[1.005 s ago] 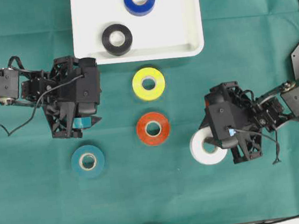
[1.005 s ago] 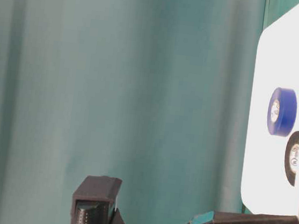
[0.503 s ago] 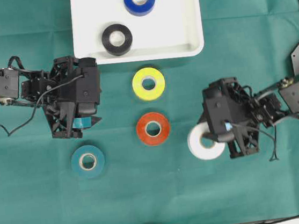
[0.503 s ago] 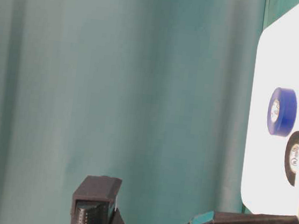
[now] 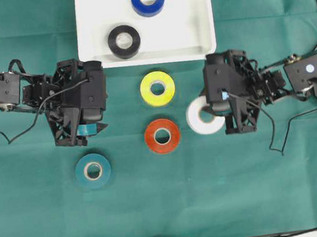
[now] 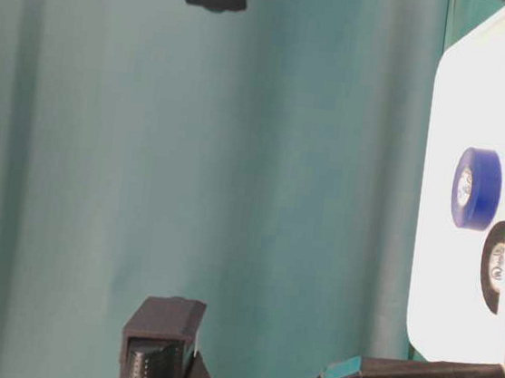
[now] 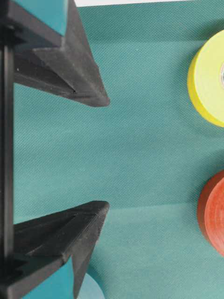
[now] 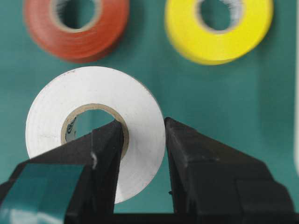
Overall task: Put the tape alternately from left to right into the white case.
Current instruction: 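Lift the white roll and lower it into the white tray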
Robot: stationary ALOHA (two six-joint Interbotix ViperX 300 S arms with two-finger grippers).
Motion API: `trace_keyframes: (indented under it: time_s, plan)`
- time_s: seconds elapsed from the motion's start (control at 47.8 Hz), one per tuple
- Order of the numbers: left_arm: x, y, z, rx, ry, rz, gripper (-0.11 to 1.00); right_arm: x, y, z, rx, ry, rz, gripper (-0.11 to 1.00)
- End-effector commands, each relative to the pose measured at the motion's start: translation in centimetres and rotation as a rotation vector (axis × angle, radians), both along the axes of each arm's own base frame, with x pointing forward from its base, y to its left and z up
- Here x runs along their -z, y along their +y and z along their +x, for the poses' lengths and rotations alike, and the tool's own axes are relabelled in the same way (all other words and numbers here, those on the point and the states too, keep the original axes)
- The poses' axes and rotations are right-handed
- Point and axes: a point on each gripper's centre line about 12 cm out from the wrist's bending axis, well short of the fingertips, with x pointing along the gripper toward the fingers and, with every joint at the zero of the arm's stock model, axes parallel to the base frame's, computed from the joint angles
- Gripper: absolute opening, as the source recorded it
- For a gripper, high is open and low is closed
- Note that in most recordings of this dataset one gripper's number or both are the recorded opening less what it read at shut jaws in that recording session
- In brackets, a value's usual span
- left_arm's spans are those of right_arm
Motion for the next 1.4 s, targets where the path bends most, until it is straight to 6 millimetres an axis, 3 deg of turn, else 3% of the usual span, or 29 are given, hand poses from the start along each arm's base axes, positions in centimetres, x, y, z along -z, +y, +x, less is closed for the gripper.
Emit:
trace_keyframes:
  time_s: [0.0,0.9,1.382]
  plan:
    - [-0.5,-0.1,-0.1,0.002,-0.020,-0.003,0.34,-1.8,-0.6,1.0,0.004,-0.060,-0.013,0.27]
    - [-0.2,-0.1,-0.2,0.002,-0.011,-0.002,0.34,-2.4,-12.4,0.7,0.174,-0.080,-0.238,0.27]
    - [-0.1,-0.1,-0.2,0.002,-0.009,-0.002,0.34,-0.6,-17.1,1.1,0.261,-0.067,-0.238,0.27]
